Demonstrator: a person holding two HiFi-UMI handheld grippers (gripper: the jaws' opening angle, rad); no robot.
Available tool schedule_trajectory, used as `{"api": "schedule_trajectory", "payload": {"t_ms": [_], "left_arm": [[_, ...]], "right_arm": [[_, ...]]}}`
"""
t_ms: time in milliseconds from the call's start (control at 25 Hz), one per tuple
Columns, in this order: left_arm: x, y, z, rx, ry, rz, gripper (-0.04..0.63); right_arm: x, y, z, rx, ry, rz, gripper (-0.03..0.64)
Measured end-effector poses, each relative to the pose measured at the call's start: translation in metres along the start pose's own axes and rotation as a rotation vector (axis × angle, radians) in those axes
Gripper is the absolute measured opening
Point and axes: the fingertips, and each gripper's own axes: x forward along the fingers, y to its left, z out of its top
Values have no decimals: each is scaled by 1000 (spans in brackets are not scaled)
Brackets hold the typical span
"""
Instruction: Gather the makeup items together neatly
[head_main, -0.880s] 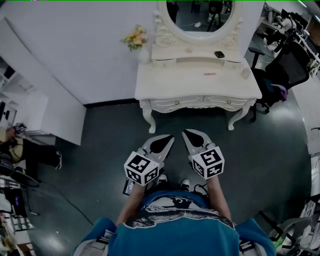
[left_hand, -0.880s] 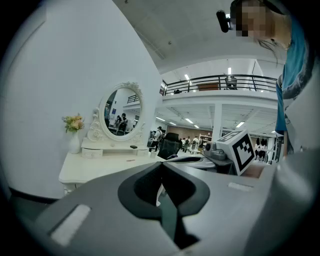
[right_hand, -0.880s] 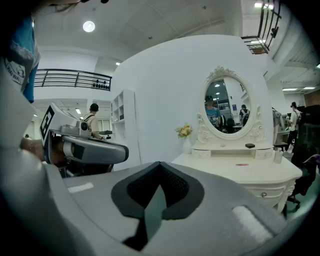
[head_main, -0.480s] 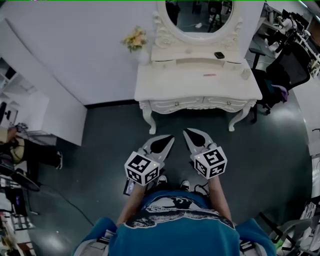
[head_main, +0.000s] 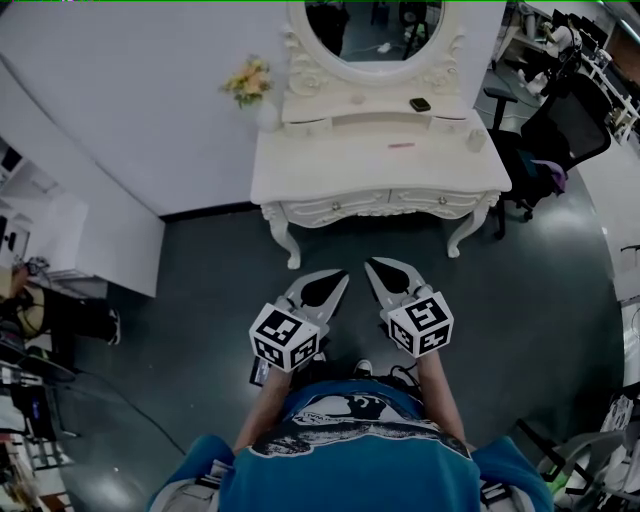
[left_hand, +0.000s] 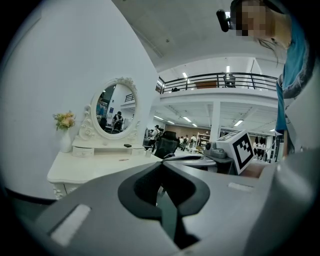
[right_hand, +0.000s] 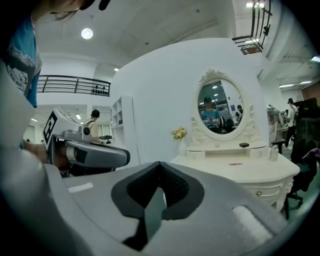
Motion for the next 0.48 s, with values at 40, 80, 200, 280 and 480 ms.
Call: {"api": "schedule_trajectory", "payload": {"t_ms": [40,80,200,280,480], "left_arm": [[3,-4,-2,-1,0,0,12],[7,-7,-4,-3,0,1,12],[14,-18,-11,-12,9,6,12],[17,-27,-17,-16,24,4,12],[23,-33,-25,-17,55,11,12]], "right_arm": [[-4,-3,-3,0,5,0,3],[-8,-6,-5,0,10,1,3],[-20,-13,-14,11,18,3,3],[-27,-18,-20,27,21,3,3],[-29,-29,-25,58,15,6,3]]}}
